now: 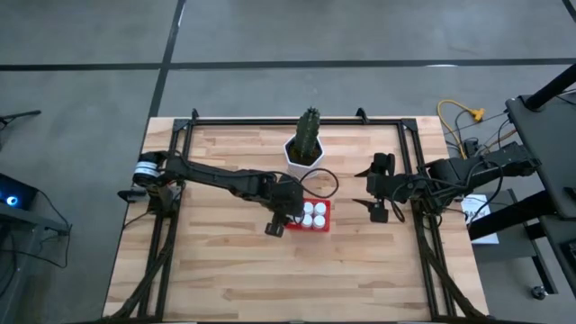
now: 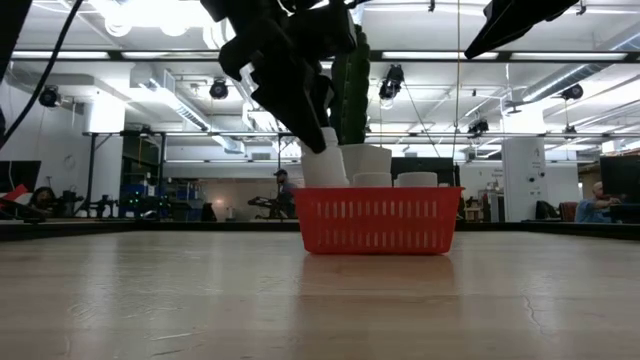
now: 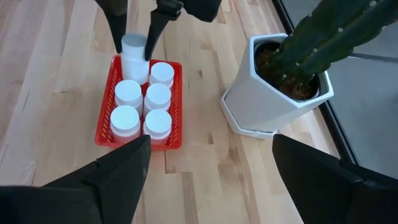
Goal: Pick and place pill bottles into a basket
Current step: Put the white pill bottle into the red bin
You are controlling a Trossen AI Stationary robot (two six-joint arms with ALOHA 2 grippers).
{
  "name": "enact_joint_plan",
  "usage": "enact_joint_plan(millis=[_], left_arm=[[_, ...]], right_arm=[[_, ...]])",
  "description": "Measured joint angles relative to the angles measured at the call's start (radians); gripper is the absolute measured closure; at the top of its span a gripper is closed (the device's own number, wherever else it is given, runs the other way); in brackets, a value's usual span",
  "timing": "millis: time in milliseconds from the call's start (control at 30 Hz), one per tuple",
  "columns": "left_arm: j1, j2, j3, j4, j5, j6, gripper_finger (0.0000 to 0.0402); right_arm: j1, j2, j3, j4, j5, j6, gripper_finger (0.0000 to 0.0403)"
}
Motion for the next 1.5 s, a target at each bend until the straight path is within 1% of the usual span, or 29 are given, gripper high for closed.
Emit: enact_joint_plan(millis=[300,600,800,900,1500], left_arm=[[0.001,0.065,0.01,-0.003,0.023,0.004,0.0257],[0.001,0.065,0.017,0.0,0.031,0.006,0.0254],[0.001,0.065,0.02,0.002,0.058,0.008,0.0227],[0.001,0.065,0.02,0.0,0.061,0.006,0.022],[0.001,0.065,0.015,0.018,0.07,-0.001,0.0216]], right_arm=[[0.0,0.0,-0.001,0.0,0.0,0.0,0.0078],[0.0,0.0,-0.002,-0.001,0.0,-0.004,0.0078],[0.0,0.0,-0.003,-0.001,0.0,-0.002,0.0078],[0.0,0.0,-0.003,-0.001,0.0,-0.002,0.0078],[0.0,0.0,-0.003,0.0,0.0,0.001,0.0078]])
